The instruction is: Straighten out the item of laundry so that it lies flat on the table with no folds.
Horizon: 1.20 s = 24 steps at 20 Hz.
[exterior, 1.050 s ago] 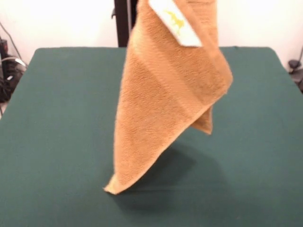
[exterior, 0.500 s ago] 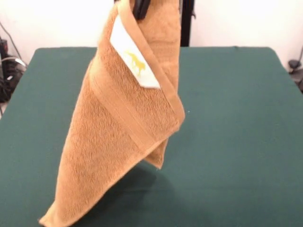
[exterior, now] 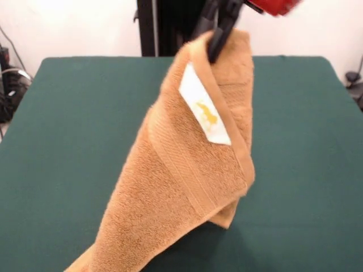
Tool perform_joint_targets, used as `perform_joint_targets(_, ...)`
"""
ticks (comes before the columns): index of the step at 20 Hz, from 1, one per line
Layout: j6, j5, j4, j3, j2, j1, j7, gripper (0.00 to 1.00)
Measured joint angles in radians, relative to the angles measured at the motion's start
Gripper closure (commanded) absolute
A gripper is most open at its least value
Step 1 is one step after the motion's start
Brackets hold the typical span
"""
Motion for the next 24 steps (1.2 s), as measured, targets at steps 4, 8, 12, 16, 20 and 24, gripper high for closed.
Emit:
perform_joint_targets(4, 0.032, -0.010, -0.046, 0.000, 0.036, 0.031, 0.000, 1.00)
perform_joint_targets(8, 0.044, -0.010, -0.067, 0.000, 0.048, 0.043, 0.000, 1.00)
perform_joint_targets(12, 0.069, -0.010, -0.096, 0.000, 0.056, 0.046, 0.000, 1.00)
perform_joint_targets(16, 0.108, -0.010, -0.124, 0.000, 0.060, 0.049, 0.000, 1.00)
perform_joint_targets(20, 0.137, -0.005, -0.137, 0.000, 0.059, 0.054, 0.000, 1.00)
perform_joint_targets(24, 0.181, 0.007, -0.163, 0.000, 0.058, 0.065, 0.000, 1.00)
